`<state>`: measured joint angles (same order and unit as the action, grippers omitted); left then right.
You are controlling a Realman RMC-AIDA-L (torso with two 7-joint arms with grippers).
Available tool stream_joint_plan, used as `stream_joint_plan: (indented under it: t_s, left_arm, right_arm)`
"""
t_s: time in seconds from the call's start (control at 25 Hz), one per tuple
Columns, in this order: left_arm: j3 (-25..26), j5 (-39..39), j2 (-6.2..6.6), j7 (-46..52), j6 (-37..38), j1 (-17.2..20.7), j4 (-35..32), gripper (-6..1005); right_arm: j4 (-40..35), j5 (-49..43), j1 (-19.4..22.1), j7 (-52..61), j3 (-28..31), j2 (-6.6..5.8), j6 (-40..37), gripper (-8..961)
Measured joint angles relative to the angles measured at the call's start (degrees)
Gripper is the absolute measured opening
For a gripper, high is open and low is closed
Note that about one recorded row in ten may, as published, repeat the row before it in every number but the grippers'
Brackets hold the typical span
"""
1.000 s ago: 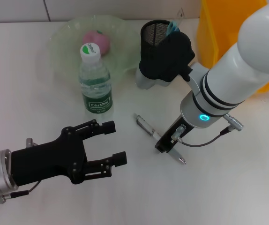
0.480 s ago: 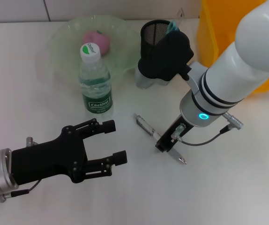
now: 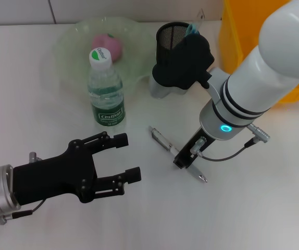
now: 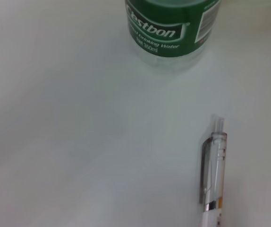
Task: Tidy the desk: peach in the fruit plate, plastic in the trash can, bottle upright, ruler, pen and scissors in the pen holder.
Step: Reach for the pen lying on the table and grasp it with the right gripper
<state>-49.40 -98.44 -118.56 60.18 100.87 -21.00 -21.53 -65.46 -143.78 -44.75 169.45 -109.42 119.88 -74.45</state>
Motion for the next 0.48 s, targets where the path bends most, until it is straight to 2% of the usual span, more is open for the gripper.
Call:
stream_joint_plan:
  t_s: [0.48]
  left_arm:
    - [0.0, 0.0, 0.0, -0.1, -0.2, 0.0, 0.0, 832]
  right_arm:
    - [0.8, 0.0, -0.7, 0.0, -0.2, 0.0, 0.0, 299]
